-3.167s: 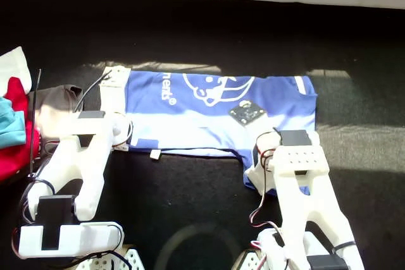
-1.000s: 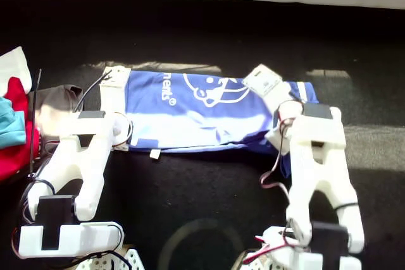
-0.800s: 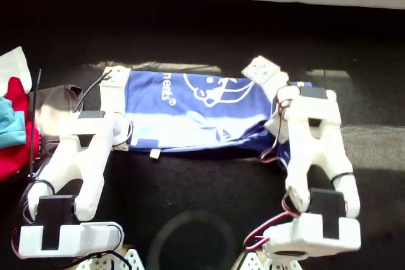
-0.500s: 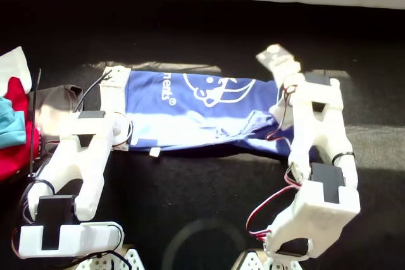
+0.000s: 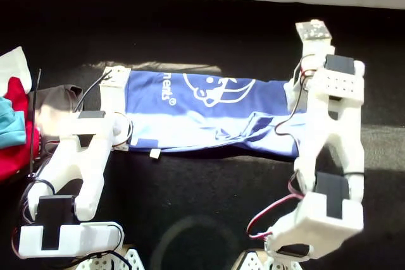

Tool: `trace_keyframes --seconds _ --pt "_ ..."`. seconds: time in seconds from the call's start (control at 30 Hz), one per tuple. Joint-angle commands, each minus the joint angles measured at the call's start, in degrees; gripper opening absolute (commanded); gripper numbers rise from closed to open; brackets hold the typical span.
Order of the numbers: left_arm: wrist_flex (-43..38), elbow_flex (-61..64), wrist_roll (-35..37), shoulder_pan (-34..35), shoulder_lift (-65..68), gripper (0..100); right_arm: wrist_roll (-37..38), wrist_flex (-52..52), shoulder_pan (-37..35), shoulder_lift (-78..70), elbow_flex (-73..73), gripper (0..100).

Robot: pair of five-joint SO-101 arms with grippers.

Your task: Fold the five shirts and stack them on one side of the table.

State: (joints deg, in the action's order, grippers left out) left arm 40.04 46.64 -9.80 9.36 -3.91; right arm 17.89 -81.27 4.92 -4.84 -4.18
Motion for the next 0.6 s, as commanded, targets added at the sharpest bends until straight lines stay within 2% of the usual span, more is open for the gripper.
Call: trace_keyframes --seconds 0.0,0.23,0.57 --pt "-0.8 -0.7 0.0 0.0 0.7 1 -0.7 -5.3 0.6 10.4 -2.5 1.9" --pt "-0.8 -0.7 0.0 0.0 0.7 1 -0.8 -19.5 0.6 17.5 -2.3 0.6" --pt "-0.8 -0.5 2.4 0.2 0.5 1 -1.1 -20.0 9.0 21.0 9.4 0.6"
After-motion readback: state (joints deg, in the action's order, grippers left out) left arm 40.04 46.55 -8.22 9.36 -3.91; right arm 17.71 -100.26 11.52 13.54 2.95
